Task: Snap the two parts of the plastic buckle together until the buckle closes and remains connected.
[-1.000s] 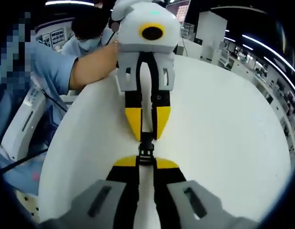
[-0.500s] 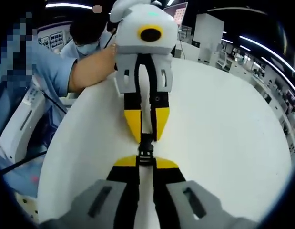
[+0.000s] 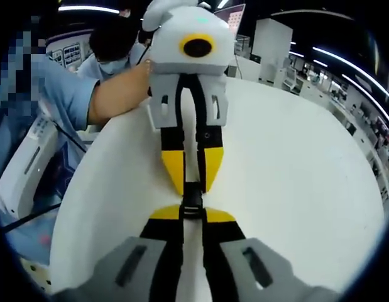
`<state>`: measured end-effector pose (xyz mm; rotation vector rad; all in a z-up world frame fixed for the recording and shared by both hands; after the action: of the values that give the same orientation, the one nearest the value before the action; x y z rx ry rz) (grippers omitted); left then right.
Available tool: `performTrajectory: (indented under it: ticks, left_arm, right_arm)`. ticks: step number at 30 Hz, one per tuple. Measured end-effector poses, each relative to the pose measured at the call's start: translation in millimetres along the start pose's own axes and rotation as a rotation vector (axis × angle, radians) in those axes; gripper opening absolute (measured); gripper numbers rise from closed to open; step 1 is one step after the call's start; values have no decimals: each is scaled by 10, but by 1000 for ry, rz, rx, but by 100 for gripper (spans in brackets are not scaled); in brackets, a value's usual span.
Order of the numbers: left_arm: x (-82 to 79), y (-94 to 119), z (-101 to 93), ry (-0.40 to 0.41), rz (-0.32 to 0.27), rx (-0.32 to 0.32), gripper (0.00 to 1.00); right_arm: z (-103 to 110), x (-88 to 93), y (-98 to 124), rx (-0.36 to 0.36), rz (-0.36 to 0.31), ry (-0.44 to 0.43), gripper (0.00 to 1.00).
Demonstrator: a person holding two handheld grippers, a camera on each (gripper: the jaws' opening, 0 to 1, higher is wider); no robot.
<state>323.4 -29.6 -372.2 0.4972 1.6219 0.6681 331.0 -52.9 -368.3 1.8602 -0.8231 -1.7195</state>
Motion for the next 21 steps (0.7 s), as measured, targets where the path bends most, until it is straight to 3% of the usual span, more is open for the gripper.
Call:
performTrajectory:
  ticks: [21]
  left_arm:
    - [22, 31, 32, -14, -22, 19, 11]
  right_arm:
    - [-28, -25, -31, -26, -23, -31, 10]
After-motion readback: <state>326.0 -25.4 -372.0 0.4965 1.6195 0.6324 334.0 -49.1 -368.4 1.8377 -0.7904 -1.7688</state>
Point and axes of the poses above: the point that each gripper's makers call its tool centre point, and the gripper's own axes: y roughly backward along the fingers, z roughly to its left, x roughly out of its underside, the point moved 1 cm from there along y, roughly backward along the fingers, and after that the axes turned 1 degree about x, right-handed, at the moved point
